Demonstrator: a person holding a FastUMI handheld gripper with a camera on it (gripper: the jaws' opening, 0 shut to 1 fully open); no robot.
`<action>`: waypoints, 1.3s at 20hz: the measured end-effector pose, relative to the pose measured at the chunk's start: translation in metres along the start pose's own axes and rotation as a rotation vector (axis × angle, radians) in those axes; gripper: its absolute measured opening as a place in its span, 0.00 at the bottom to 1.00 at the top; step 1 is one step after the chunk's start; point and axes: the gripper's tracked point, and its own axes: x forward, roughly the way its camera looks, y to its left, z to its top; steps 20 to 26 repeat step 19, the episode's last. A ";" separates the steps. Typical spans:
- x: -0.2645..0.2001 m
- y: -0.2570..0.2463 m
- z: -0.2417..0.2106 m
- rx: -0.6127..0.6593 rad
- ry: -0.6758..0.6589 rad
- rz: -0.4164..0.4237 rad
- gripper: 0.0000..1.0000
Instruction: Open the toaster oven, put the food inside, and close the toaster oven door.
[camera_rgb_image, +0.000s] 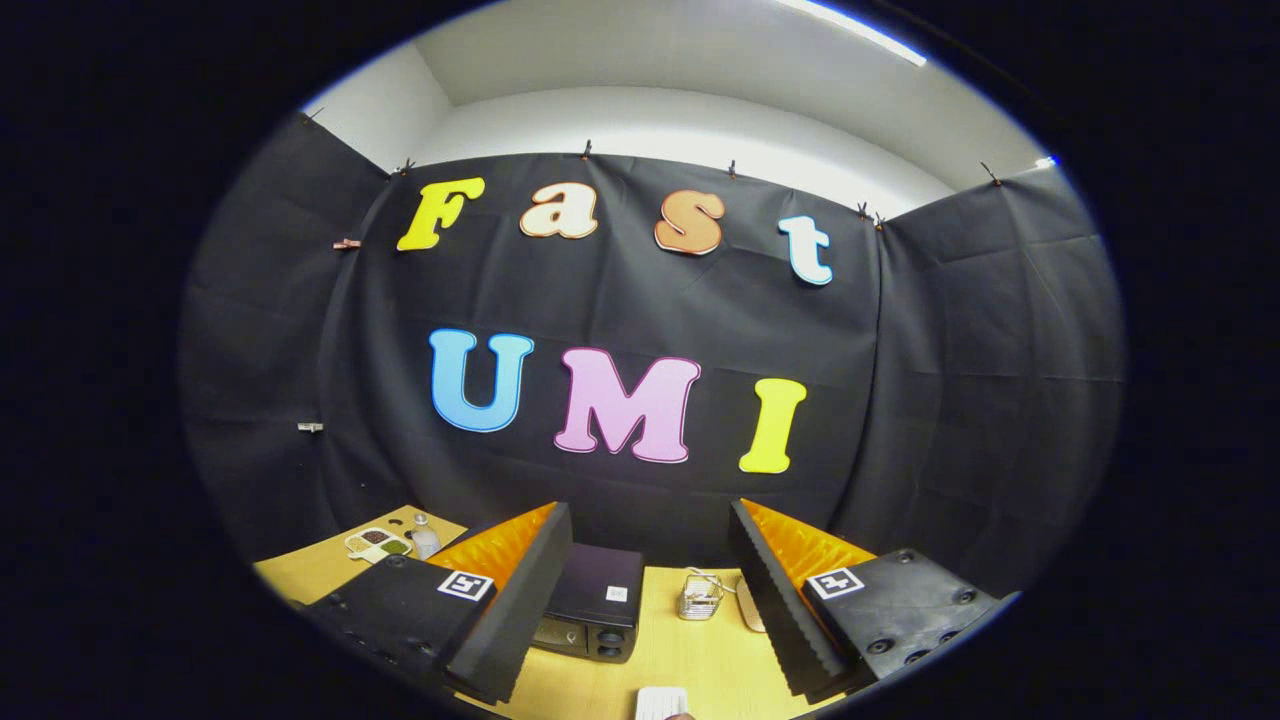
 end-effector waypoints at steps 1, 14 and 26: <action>-0.001 -0.002 0.001 0.017 -0.002 0.005 0.98; 0.000 -0.028 -0.005 0.105 0.017 0.015 0.98; 0.002 -0.037 -0.007 0.116 0.028 0.004 0.98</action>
